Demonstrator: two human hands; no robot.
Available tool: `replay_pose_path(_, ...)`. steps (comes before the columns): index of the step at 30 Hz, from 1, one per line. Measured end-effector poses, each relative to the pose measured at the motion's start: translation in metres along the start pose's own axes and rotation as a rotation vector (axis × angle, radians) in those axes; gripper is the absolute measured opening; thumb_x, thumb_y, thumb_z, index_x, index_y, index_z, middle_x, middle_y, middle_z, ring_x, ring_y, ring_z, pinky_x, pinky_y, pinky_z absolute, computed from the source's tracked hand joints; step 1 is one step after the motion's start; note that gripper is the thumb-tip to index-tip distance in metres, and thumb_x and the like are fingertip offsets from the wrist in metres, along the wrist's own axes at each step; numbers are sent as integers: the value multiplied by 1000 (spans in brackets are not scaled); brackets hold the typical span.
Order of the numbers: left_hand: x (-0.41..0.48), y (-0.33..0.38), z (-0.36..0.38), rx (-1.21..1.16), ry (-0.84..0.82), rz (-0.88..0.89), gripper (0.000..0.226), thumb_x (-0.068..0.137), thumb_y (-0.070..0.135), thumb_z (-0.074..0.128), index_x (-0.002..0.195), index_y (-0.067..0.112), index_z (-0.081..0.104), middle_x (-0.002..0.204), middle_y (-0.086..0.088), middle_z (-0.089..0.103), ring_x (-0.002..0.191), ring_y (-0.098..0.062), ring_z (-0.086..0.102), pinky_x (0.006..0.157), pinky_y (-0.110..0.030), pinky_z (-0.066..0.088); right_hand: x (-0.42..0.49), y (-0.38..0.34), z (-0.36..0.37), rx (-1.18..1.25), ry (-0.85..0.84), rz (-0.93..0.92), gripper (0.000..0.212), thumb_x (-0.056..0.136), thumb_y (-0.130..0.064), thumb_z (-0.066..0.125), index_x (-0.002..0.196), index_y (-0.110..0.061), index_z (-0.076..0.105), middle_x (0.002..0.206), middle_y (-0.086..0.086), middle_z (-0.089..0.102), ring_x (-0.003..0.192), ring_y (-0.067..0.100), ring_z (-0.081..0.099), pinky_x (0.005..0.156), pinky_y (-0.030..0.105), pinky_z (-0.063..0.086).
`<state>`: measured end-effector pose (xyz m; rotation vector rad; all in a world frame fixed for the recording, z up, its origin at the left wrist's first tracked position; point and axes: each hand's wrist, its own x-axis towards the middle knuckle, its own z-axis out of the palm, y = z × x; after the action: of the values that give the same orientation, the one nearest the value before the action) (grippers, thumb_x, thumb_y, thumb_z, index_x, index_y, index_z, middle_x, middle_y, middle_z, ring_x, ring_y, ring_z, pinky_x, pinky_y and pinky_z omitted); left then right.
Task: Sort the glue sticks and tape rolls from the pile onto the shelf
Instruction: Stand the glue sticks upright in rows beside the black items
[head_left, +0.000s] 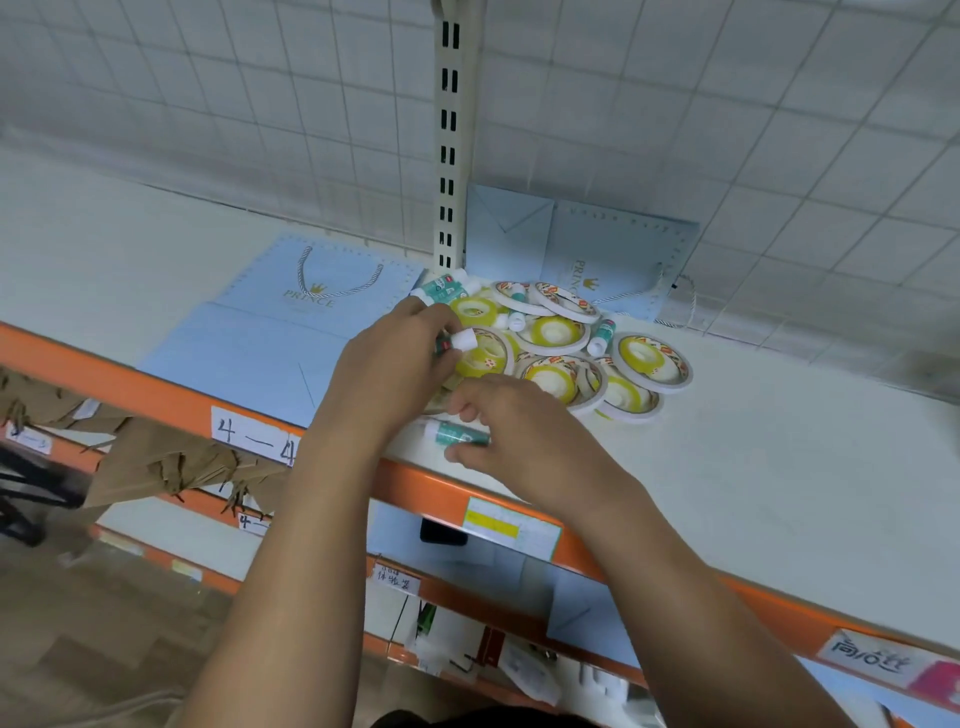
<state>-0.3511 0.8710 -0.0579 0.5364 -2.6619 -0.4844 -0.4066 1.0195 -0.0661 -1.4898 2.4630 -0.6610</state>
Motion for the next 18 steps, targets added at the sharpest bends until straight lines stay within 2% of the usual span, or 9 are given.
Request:
replay_pose_path(3, -7, 11, -7, -20, 3, 14, 22, 88, 29, 61, 109, 22, 61, 105, 0, 60, 92, -24, 58, 71, -36, 48, -9, 7, 2, -18, -26, 14, 24, 85, -18, 67, 109, -18, 61, 107, 2, 61, 99, 22, 56, 81, 40, 49)
replay_pose_path(5, -10, 24, -7, -60, 0, 43, 23, 87, 29, 61, 108, 21, 60, 104, 1, 60, 92, -22, 57, 72, -37, 48, -22, 17, -6, 0, -6, 47, 27, 84, -15, 63, 110, -19, 58, 105, 2, 60, 95, 22, 55, 78, 42, 50)
replay_pose_path(13, -17, 119, 29, -147, -200, 281, 24, 84, 27, 60, 107, 22, 60, 101, 3, 57, 96, -20, 55, 80, -43, 48, -118, 72, -71, -40, 235, 340, 30, 82, -16, 60, 112, -21, 61, 102, 2, 62, 90, 19, 56, 80, 38, 48)
replay_pose_path(18, -25, 208, 63, -214, -264, 470, 18, 83, 27, 59, 102, 26, 60, 97, 7, 57, 90, -18, 55, 75, -39, 48, -205, 109, -104, -50, 363, 536, 26, 81, -17, 61, 106, -21, 61, 96, 1, 62, 83, 18, 56, 77, 38, 48)
